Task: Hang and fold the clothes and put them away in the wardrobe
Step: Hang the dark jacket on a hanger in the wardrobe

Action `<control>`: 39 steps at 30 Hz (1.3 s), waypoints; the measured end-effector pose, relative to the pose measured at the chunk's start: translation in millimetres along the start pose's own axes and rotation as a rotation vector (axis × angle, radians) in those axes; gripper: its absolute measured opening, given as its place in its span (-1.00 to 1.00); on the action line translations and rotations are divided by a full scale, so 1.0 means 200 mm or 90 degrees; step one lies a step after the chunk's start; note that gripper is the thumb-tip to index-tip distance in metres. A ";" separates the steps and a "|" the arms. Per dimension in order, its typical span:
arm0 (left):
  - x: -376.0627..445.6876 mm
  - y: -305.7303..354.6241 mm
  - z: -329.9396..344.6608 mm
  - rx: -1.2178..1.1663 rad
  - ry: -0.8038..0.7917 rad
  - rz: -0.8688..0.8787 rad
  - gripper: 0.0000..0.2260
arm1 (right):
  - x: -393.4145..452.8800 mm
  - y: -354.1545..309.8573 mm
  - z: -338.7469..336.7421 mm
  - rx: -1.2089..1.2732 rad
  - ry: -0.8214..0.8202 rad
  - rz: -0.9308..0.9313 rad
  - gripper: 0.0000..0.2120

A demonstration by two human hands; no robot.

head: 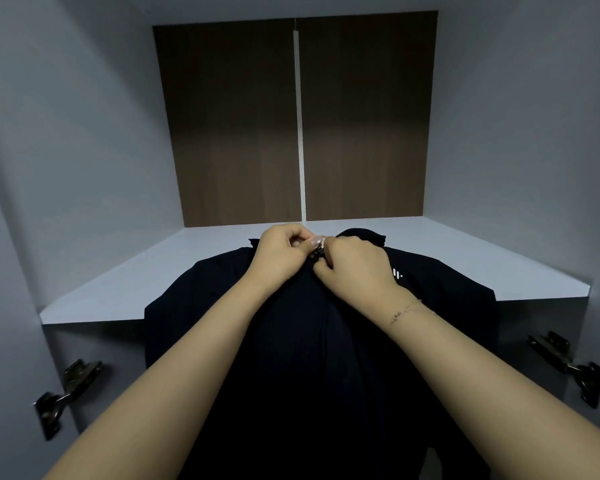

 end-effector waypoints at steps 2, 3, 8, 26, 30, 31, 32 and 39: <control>0.02 -0.01 -0.01 -0.015 -0.010 -0.017 -0.88 | -0.01 0.00 0.00 0.022 -0.014 -0.004 -0.76; 0.03 -0.02 -0.01 -0.034 -0.010 -0.029 -0.87 | -0.02 0.00 -0.01 0.024 -0.015 -0.016 -0.76; 0.09 -0.05 -0.01 -0.060 0.026 -0.056 -0.86 | -0.21 0.00 -0.07 0.021 -0.045 -0.056 -0.76; 0.12 -0.10 0.00 -0.092 0.101 -0.049 -0.88 | -0.21 0.03 0.00 0.039 -0.008 -0.095 -0.63; 0.10 -0.09 -0.02 -0.002 0.064 -0.028 -0.87 | -0.23 0.06 0.01 0.069 0.025 -0.101 -0.77; 0.10 -0.11 -0.03 0.081 0.042 -0.022 -0.86 | -0.24 0.07 0.02 0.077 0.034 -0.092 -0.81; 0.10 -0.14 -0.06 0.196 0.024 -0.026 -0.82 | -0.25 0.08 0.03 0.083 0.037 -0.080 -0.82; 0.02 -0.33 -0.18 0.508 -0.126 -0.167 -0.67 | -0.37 0.12 0.08 0.206 0.066 -0.100 -0.71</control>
Point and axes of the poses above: each hand's wrist, its own x-axis towards the middle knuckle, its own z-axis out of the palm, y = z × x, the point moved 1 cm from there along x, towards the middle knuckle, and after that the axes turned 13 degrees about x, right-handed, at the moved point
